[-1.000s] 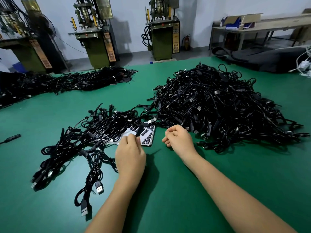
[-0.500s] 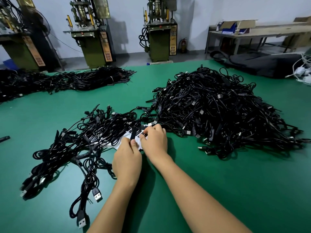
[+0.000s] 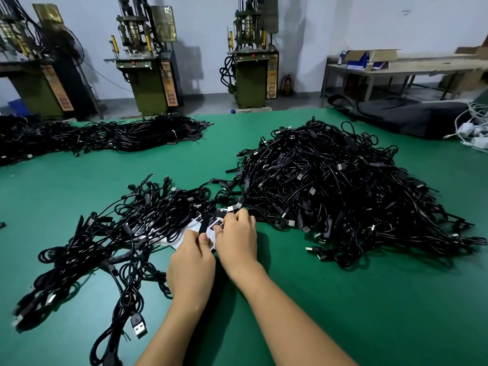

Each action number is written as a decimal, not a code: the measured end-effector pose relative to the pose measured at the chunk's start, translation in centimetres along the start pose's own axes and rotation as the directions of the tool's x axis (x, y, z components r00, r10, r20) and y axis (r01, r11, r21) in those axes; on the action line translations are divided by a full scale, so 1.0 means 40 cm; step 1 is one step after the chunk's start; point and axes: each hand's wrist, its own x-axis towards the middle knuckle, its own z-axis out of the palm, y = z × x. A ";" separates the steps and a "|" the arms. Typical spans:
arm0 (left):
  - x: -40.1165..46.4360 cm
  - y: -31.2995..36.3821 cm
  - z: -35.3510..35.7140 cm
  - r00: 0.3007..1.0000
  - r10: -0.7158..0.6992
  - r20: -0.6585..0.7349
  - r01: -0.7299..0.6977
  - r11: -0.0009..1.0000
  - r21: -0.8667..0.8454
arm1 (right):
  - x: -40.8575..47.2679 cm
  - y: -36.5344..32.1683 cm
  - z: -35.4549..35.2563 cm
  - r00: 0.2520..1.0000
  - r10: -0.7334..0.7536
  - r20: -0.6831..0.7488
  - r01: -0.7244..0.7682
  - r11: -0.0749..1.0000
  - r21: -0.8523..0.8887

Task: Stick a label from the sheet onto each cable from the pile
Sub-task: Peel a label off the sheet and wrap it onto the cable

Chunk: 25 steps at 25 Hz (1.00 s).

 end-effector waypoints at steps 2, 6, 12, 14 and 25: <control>-0.001 0.003 0.000 1.000 -0.006 0.002 0.006 1.000 -0.002 | 0.001 0.001 -0.001 1.000 0.010 0.005 -0.010 1.000 0.009; -0.004 0.004 -0.003 1.000 -0.025 0.008 0.025 1.000 -0.005 | 0.008 0.011 -0.015 0.994 0.109 0.000 -0.108 0.978 0.177; 0.003 0.005 -0.006 0.995 -0.097 -0.004 0.096 0.993 -0.070 | 0.016 0.017 -0.027 0.987 0.154 0.042 -0.160 0.952 0.259; 0.003 0.006 -0.005 0.995 -0.099 0.000 0.099 0.993 -0.069 | 0.015 0.016 -0.023 0.989 0.139 0.042 -0.145 0.961 0.234; 0.003 0.008 -0.005 0.996 -0.092 0.000 0.092 0.995 -0.037 | 0.026 0.003 -0.017 0.984 0.177 0.022 -0.178 0.968 0.175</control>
